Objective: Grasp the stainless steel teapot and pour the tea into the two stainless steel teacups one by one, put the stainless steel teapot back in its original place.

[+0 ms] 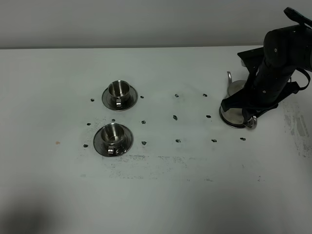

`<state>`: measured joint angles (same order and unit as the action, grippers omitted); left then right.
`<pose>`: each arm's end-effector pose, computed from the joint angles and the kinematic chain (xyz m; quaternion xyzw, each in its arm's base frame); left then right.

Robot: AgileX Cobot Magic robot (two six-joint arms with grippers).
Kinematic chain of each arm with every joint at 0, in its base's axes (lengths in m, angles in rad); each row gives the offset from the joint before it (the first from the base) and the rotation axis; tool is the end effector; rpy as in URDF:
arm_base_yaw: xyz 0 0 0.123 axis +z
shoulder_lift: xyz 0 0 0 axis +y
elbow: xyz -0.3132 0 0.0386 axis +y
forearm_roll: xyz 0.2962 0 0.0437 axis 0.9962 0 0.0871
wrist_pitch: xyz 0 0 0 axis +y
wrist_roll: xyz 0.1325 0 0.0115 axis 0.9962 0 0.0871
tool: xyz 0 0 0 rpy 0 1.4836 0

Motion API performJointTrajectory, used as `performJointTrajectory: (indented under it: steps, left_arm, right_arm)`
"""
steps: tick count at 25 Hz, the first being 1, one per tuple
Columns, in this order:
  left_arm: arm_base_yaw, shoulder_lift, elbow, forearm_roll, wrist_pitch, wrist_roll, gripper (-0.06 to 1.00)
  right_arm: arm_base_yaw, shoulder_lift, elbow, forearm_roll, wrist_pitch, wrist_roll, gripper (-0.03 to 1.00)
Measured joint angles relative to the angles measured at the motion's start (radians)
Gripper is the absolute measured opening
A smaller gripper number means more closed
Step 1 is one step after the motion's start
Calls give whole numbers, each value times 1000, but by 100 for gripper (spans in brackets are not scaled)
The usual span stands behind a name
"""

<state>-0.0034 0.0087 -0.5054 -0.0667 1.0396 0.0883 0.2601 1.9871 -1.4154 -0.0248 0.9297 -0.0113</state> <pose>0.0460 -0.0078 0.2855 0.0397 0.8472 -0.0109 0.5297 0.4407 0.1146 0.1390 -0.1414 0.9868 -0.0007 0.0789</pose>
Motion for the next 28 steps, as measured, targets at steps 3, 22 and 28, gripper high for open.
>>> performJointTrajectory:
  steps: [3,22,28]
  left_arm:
    - [0,0,0,0,0,0,58]
    - [0,0,0,0,0,0,58]
    - [0,0,0,0,0,0,58]
  right_arm:
    - [4,-54,-7,7,29,-25,20]
    - [202,-144,-124,12,61,-545,20]
    - [204,-68,-272,18,98,-749,20]
